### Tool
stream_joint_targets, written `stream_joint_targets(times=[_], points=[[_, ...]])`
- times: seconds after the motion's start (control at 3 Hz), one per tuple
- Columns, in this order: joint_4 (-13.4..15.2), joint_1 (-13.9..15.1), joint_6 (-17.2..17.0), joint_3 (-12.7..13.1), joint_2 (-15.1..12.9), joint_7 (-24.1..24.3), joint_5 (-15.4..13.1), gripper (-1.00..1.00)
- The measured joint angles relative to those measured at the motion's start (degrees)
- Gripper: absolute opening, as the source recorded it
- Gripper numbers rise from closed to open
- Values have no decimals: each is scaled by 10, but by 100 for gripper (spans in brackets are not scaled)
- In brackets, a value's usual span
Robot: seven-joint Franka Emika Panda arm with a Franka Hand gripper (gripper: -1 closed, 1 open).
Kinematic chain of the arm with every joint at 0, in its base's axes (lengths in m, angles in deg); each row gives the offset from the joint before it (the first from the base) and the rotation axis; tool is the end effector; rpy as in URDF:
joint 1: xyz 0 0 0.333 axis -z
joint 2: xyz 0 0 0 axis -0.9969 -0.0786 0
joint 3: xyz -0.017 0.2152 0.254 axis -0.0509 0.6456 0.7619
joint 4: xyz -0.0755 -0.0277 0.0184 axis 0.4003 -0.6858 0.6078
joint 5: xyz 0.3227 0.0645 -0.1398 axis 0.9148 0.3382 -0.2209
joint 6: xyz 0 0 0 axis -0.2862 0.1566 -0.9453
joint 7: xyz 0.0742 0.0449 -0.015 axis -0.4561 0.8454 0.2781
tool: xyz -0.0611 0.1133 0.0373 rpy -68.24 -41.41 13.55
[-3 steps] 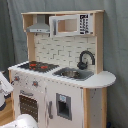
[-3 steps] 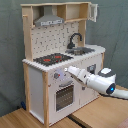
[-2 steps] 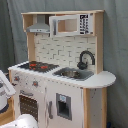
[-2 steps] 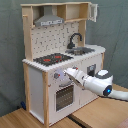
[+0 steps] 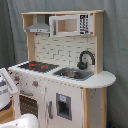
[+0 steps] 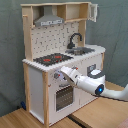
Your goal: Play with the kitchen
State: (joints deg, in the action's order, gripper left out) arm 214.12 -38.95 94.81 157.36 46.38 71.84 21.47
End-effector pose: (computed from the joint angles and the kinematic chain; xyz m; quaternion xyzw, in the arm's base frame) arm 0.2915 0.5271 0.3482 0.5089 0.4777 0.5462 0.4631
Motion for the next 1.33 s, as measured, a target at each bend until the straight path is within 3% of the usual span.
stream_joint_targets(times=[0.67,1.0,1.33], points=[[-68,72,0,22,5,31,-9,100],[-68,72,0,22,5,31,-10,-100],[-70,72,0,16,4,-12,-13,-100]])
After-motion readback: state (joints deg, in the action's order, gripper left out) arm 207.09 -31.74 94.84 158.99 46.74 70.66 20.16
